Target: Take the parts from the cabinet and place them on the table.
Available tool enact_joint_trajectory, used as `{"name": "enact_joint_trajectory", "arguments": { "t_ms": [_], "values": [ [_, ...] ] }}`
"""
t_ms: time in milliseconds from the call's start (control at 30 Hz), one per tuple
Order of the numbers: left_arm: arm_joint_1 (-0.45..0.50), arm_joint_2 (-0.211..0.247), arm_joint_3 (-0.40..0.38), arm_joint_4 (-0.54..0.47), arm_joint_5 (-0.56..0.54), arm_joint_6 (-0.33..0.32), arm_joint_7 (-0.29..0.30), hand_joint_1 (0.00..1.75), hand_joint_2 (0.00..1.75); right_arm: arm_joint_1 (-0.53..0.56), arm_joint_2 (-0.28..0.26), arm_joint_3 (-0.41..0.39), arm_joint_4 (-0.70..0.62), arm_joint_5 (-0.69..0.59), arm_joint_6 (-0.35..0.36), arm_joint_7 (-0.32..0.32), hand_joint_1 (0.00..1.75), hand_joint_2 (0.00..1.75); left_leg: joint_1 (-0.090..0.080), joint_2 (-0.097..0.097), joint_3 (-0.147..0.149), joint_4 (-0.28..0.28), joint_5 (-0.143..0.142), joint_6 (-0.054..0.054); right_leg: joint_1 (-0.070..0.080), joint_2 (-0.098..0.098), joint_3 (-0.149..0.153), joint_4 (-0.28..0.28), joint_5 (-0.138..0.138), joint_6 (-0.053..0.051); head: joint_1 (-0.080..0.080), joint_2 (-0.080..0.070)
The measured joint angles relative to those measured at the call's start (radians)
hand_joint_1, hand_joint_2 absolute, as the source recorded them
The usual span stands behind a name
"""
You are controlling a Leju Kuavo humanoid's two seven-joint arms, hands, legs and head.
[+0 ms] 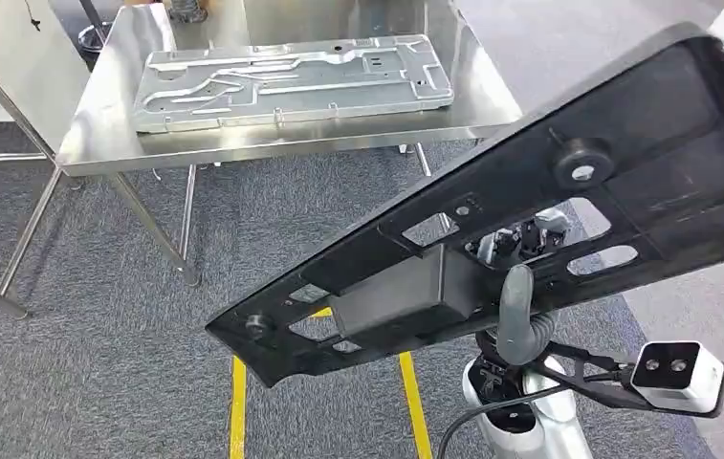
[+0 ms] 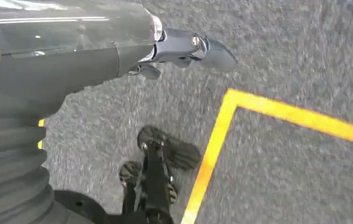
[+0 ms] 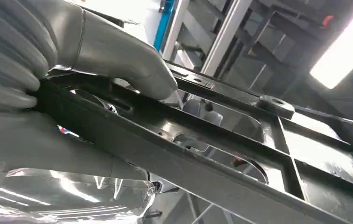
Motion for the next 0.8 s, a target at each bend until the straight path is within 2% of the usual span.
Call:
{"name": "enact_joint_trajectory", "arguments": {
  "t_ms": [33, 67, 100, 133, 200, 233, 267, 333, 367, 400, 433, 467, 533, 567, 600, 633, 700, 733, 767, 800],
  "values": [
    [0.0, 0.0, 0.0, 0.0, 0.0, 0.0, 0.0, 0.0, 1.75, 0.003, 0.0, 0.0, 0.0, 0.0, 0.0, 0.0, 1.75, 1.75, 0.0, 0.0, 0.001, 0.0, -0.003, 0.001, -0.002, 0.0, -0.044, 0.075, -0.022, 0.004, 0.0, 0.0],
    [0.001, 0.0, 0.0, 0.0, 0.0, -0.001, 0.0, 0.0, 1.75, 0.004, 0.0, -0.001, 0.002, 0.001, 0.0, 0.0, 1.75, 1.75, 0.0, 0.0, 0.002, 0.0, -0.005, 0.0, -0.006, 0.0, -0.075, 0.119, -0.023, 0.007, 0.0, 0.0],
    [0.002, 0.0, 0.0, 0.0, 0.0, -0.002, 0.0, 0.0, 1.75, 0.004, 0.0, -0.001, 0.003, 0.001, -0.001, 0.0, 1.75, 1.75, 0.0, 0.0, 0.006, 0.0, -0.009, -0.001, -0.01, -0.001, -0.079, 0.109, 0.003, 0.011, 0.0, 0.0],
    [0.002, -0.001, 0.0, 0.0, 0.0, -0.003, 0.0, 0.0, 1.75, 0.004, 0.0, -0.001, 0.004, 0.001, -0.002, 0.0, 1.75, 1.75, 0.001, -0.001, 0.013, 0.001, -0.014, -0.003, -0.013, -0.001, -0.057, 0.053, 0.048, 0.012, 0.0, 0.0],
    [0.002, -0.003, 0.0, 0.0, 0.0, -0.005, 0.0, 0.0, 1.75, 0.003, 0.0, -0.001, 0.004, 0.003, -0.002, 0.0, 1.75, 1.75, 0.002, -0.002, 0.028, 0.004, -0.026, -0.011, -0.018, -0.007, 0.024, -0.126, 0.145, 0.012, 0.0, 0.0],
    [0.002, -0.004, 0.0, 0.0, -0.003, -0.006, -0.001, 0.0, 1.75, 0.002, 0.0, -0.001, 0.005, 0.004, -0.005, 0.0, 1.75, 1.75, -0.002, -0.002, 0.029, 0.008, -0.032, -0.018, -0.017, -0.011, 0.042, -0.174, 0.146, 0.009, 0.0, 0.0],
    [0.001, -0.003, 0.0, 0.0, -0.005, -0.007, -0.001, 0.0, 1.75, 0.001, 0.0, -0.001, 0.005, 0.005, -0.007, 0.0, 1.75, 1.75, -0.006, -0.003, 0.029, 0.012, -0.042, -0.026, -0.012, -0.009, 0.047, -0.183, 0.137, -0.002, 0.0, 0.0],
    [0.001, -0.003, 0.0, 0.0, -0.007, -0.01, -0.005, 0.0, 1.75, 0.002, 0.001, -0.001, 0.006, 0.005, -0.012, 0.0, 1.75, 1.75, -0.005, -0.001, 0.033, 0.006, -0.048, -0.038, -0.006, -0.007, 0.048, -0.183, 0.127, -0.016, 0.0, 0.0],
    [0.0, -0.004, 0.0, 0.0, -0.008, -0.011, -0.007, 0.0, 1.75, 0.002, 0.001, -0.001, 0.006, 0.005, -0.012, 0.0, 1.75, 1.75, -0.003, 0.002, 0.038, 0.003, -0.053, -0.044, -0.007, -0.005, 0.051, -0.186, 0.124, -0.023, 0.0, 0.0],
    [-0.002, -0.004, 0.0, 0.0, -0.008, -0.012, -0.007, 0.0, 1.75, 0.002, 0.003, -0.001, 0.005, 0.005, -0.011, 0.0, 1.75, 1.75, 0.001, 0.004, 0.047, 0.008, -0.062, -0.051, -0.017, -0.002, 0.067, -0.196, 0.125, -0.031, 0.0, 0.0],
    [-0.003, -0.005, 0.0, 0.0, -0.009, -0.013, -0.01, 0.0, 1.75, 0.001, 0.003, -0.001, 0.005, 0.007, -0.01, 0.0, 1.75, 1.75, 0.002, 0.004, 0.042, 0.033, -0.066, -0.053, -0.015, -0.002, 0.079, -0.2, 0.119, -0.036, 0.0, 0.0],
    [-0.004, -0.005, 0.0, 0.0, -0.01, -0.013, -0.011, 0.0, 1.75, 0.0, 0.003, -0.001, 0.005, 0.007, -0.009, 0.0, 1.75, 1.75, 0.003, 0.004, 0.005, 0.102, -0.091, -0.055, -0.014, -0.005, 0.09, -0.201, 0.111, -0.043, 0.0, 0.0],
    [0.0, -0.005, 0.0, 0.0, -0.011, -0.012, -0.013, 0.0, 1.75, 0.003, 0.003, -0.001, 0.006, 0.007, -0.007, 0.0, 1.75, 1.75, 0.003, 0.004, -0.103, 0.269, -0.138, -0.062, -0.011, -0.005, 0.11, -0.201, 0.093, -0.047, 0.0, 0.0],
    [0.004, -0.005, 0.0, 0.0, -0.014, -0.012, -0.014, 0.0, 1.75, 0.004, 0.003, -0.001, 0.007, 0.008, -0.007, 0.0, 1.75, 1.75, 0.003, 0.004, -0.149, 0.322, -0.138, -0.063, -0.01, -0.003, 0.122, -0.201, 0.082, -0.047, 0.0, 0.0],
    [0.007, -0.005, 0.0, 0.0, -0.016, -0.012, -0.015, 0.0, 1.75, 0.005, 0.003, -0.001, 0.007, 0.008, -0.007, 0.0, 1.75, 1.75, 0.003, 0.004, -0.171, 0.326, -0.114, -0.062, -0.01, -0.001, 0.135, -0.201, 0.071, -0.047, 0.0, 0.0],
    [0.009, -0.005, 0.0, 0.0, -0.017, -0.012, -0.016, 0.0, 1.75, 0.006, 0.003, -0.001, 0.007, 0.009, -0.007, 0.0, 1.75, 1.75, 0.003, 0.004, -0.171, 0.288, -0.068, -0.06, -0.01, 0.001, 0.151, -0.201, 0.059, -0.045, 0.0, 0.0],
    [0.009, -0.005, 0.0, 0.0, -0.018, -0.012, -0.018, 0.0, 1.75, 0.006, 0.003, -0.001, 0.007, 0.009, -0.006, 0.0, 1.75, 1.75, 0.002, 0.004, -0.122, 0.114, 0.068, -0.05, -0.01, 0.002, 0.192, -0.201, 0.029, -0.041, 0.0, 0.0],
    [0.011, -0.005, 0.0, 0.0, -0.019, -0.012, -0.018, 0.0, 1.75, 0.007, 0.005, -0.001, 0.007, 0.009, -0.006, 0.0, 1.75, 1.75, -0.001, 0.002, -0.101, 0.063, 0.086, -0.044, -0.012, 0.001, 0.203, -0.204, 0.015, -0.037, 0.0, 0.0],
    [0.011, -0.005, 0.0, 0.0, -0.02, -0.012, -0.019, 0.0, 1.75, 0.005, 0.006, -0.001, 0.008, 0.009, -0.006, 0.0, 1.75, 1.75, -0.012, 0.003, -0.089, 0.06, 0.062, -0.039, -0.006, 0.005, 0.208, -0.208, 0.007, -0.027, 0.0, 0.0],
    [0.007, -0.005, 0.0, 0.0, -0.021, -0.012, -0.019, 0.0, 1.75, 0.006, 0.007, -0.001, 0.007, 0.01, -0.005, 0.0, 1.75, 1.75, -0.012, 0.004, -0.084, 0.054, 0.048, -0.032, -0.009, 0.006, 0.214, -0.22, 0.005, -0.021, 0.0, 0.0]
  ]
}}
